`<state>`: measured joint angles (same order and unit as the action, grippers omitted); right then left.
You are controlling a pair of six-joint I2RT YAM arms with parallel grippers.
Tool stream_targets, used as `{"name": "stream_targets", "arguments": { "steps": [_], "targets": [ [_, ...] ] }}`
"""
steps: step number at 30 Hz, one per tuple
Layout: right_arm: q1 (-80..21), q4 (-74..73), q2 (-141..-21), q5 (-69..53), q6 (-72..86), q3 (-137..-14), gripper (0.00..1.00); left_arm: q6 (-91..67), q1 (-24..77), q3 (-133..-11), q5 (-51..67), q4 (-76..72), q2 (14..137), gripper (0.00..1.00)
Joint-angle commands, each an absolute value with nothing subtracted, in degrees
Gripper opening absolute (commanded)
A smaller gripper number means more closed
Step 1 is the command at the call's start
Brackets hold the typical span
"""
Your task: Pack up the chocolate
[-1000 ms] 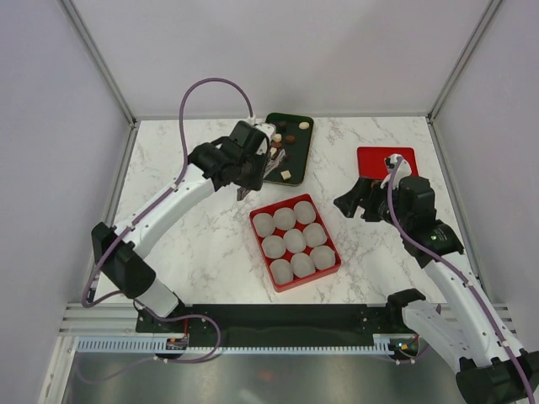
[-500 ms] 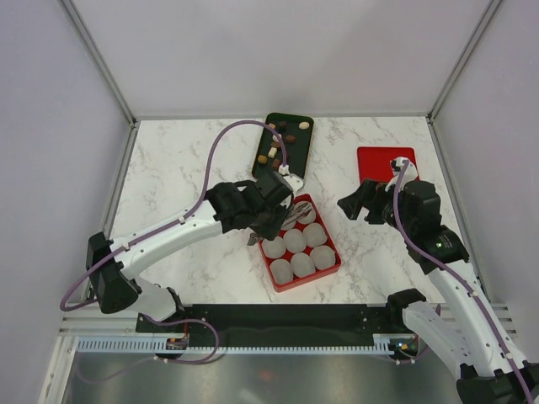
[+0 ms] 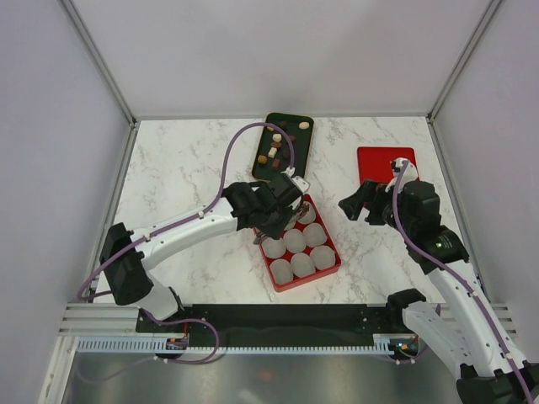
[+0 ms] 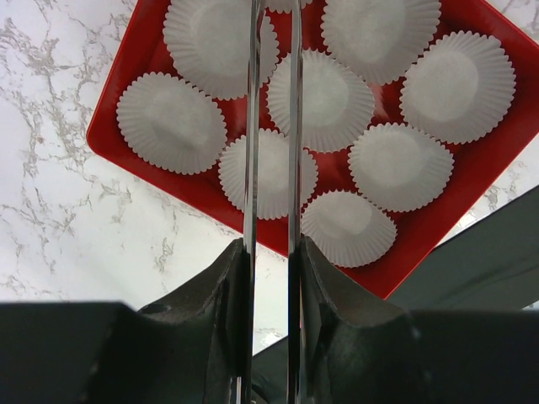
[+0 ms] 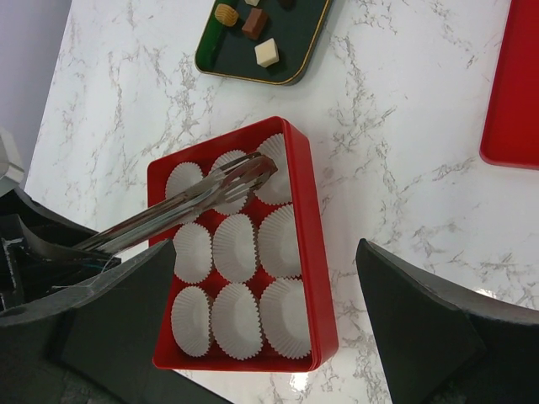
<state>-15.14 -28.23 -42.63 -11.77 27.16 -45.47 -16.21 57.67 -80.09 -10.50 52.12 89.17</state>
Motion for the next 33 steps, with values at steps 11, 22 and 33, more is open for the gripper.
{"name": "stream_targets", "arguments": {
  "steps": [11, 22, 33],
  "targets": [
    [-15.03, -28.48, -42.36, -10.02, 25.49, -48.08, 0.97, -16.52, 57.92, -84.29, -12.74, 49.66, 91.58, 0.40],
    [-15.03, -28.48, -41.84, -9.93, 25.49, -47.81, 0.97, -16.52, 57.92, -84.81, -14.32, 49.75, 92.46, 0.42],
    [-15.03, -28.56, -42.45, -10.20, 25.49, -48.43, 0.97, -16.26, 57.92, -87.62, -17.40, 51.24, 88.60, 0.45]
  ]
}}
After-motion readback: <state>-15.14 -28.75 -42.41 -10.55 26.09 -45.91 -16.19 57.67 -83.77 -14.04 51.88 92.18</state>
